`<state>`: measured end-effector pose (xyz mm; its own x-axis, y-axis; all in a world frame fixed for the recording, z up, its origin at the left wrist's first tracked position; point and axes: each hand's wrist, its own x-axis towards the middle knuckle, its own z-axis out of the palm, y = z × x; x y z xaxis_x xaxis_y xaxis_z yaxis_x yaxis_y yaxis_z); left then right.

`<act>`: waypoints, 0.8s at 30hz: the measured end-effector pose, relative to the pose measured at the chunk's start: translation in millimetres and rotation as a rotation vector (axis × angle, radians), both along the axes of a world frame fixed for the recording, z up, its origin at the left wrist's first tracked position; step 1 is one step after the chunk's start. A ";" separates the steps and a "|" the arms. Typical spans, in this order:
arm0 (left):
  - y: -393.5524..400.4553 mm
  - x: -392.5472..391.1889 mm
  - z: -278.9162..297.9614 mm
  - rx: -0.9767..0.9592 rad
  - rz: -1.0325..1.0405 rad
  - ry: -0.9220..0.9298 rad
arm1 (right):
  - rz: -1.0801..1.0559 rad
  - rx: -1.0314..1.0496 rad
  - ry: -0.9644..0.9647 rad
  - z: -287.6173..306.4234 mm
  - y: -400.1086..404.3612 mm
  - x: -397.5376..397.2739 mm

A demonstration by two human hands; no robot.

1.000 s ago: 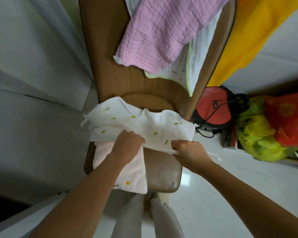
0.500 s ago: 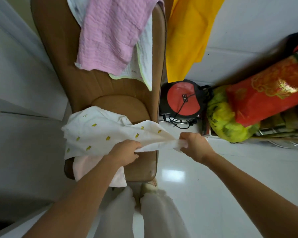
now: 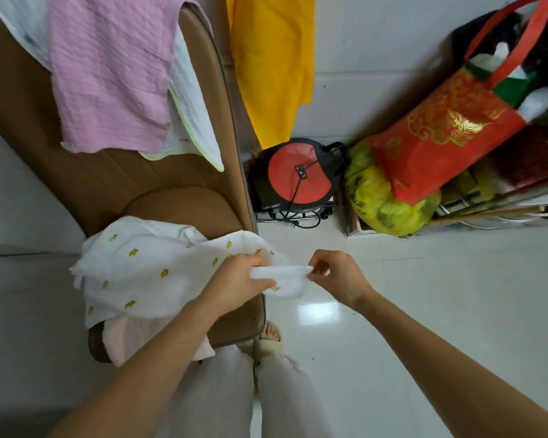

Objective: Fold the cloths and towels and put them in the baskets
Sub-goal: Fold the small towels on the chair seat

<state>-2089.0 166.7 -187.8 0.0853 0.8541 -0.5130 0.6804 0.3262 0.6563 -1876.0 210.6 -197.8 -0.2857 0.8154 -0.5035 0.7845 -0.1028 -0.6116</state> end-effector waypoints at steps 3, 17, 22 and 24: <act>-10.6 -21.9 -25.0 -0.041 -0.027 0.312 | -0.103 -0.081 -0.065 -36.4 -1.2 0.6; -5.6 -60.2 -150.4 -0.164 0.049 0.636 | -0.795 -0.665 0.042 -204.8 -22.1 -62.4; -2.2 -59.7 -164.2 -0.130 0.062 0.593 | -1.022 -0.718 0.141 -220.3 -17.6 -72.1; -1.2 -62.9 -162.5 -0.134 0.067 0.573 | -1.078 -0.679 0.190 -216.6 -15.2 -75.1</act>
<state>-2151.9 165.5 -350.4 -0.2889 0.7724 -0.5656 0.8891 0.4355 0.1406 -1951.1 195.4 -414.4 0.2418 0.2757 -0.9303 0.0179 -0.9599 -0.2798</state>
